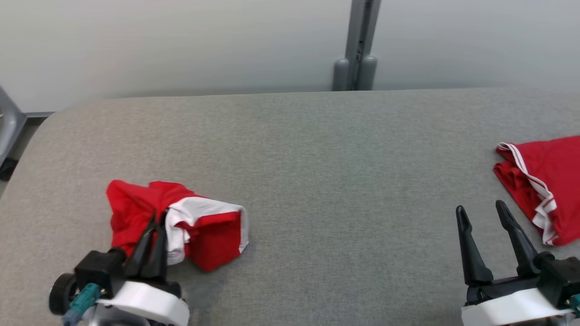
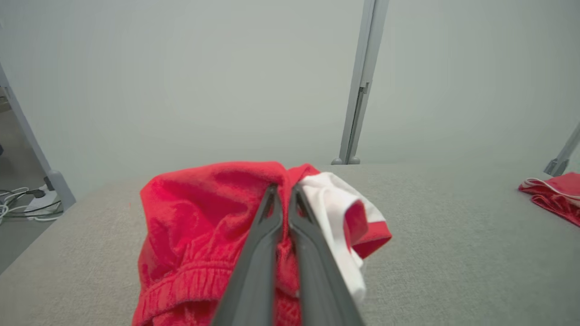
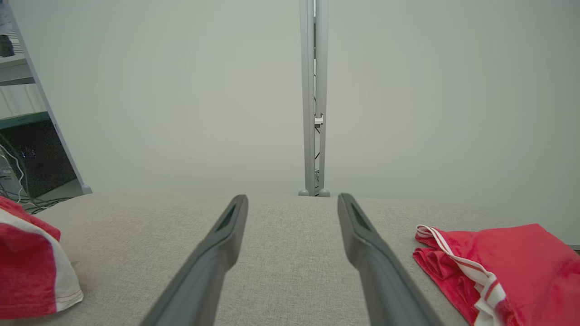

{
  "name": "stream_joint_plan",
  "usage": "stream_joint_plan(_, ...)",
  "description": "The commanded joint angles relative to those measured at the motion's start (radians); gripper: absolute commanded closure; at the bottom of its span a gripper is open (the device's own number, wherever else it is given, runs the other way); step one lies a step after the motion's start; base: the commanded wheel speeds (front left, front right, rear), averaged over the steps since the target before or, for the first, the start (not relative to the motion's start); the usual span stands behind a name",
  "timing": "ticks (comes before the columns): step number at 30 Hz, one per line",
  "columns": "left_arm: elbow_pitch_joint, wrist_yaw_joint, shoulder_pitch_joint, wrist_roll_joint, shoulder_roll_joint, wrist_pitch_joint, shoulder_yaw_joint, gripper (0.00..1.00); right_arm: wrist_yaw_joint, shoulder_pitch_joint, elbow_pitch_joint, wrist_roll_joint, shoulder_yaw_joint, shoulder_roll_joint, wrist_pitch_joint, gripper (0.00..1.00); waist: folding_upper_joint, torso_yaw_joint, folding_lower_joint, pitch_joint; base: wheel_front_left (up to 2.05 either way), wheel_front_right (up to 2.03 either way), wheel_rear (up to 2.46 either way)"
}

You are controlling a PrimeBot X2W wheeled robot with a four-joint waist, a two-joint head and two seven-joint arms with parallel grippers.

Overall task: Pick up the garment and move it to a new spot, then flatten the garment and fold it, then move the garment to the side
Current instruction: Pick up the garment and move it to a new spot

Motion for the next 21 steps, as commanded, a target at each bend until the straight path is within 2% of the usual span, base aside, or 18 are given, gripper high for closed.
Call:
stream_joint_plan(1, -0.011, -0.011, -0.019, 0.009, 0.005, 0.008, -0.012, 1.00, 0.000, -0.005, -0.009, 0.003, -0.005, -0.001, 0.000, 0.00, 0.0000, -0.031, 0.0000, 0.012, 0.00, 0.00, 0.00)
stream_joint_plan(7, 0.020, -0.066, -0.132, 0.024, -0.024, 0.035, -0.100, 1.00, 0.000, -0.035, -0.013, 0.012, -0.004, 0.001, -0.009, 0.00, 0.0000, -0.127, 0.0000, 0.074, 0.00, 0.00, 0.00)
stream_joint_plan(14, 0.156, -0.152, -0.279, 0.054, -0.083, 0.064, -0.237, 1.00, 0.000, -0.077, 0.009, 0.046, 0.000, 0.002, -0.045, 0.00, 0.0000, -0.249, 0.0000, 0.167, 0.00, 0.00, 0.00)
stream_joint_plan(19, 0.254, -0.181, -0.337, 0.068, -0.103, 0.073, -0.306, 1.00, 0.000, -0.101, 0.043, 0.077, 0.001, 0.002, -0.079, 0.00, 0.0000, -0.300, 0.0000, 0.217, 0.00, 0.00, 0.00)
stream_joint_plan(20, 0.269, -0.186, -0.345, 0.069, -0.106, 0.074, -0.318, 0.88, 0.000, -0.106, 0.050, 0.081, 0.000, 0.002, -0.085, 0.00, 0.0000, -0.303, 0.0000, 0.222, 0.00, 0.00, 0.00)
stream_joint_plan(21, 0.269, -0.186, -0.345, 0.069, -0.106, 0.074, -0.318, 0.88, 0.000, -0.106, 0.050, 0.081, 0.000, 0.002, -0.085, 0.00, 0.0000, -0.303, 0.0000, 0.222, 0.00, 0.00, 0.00)
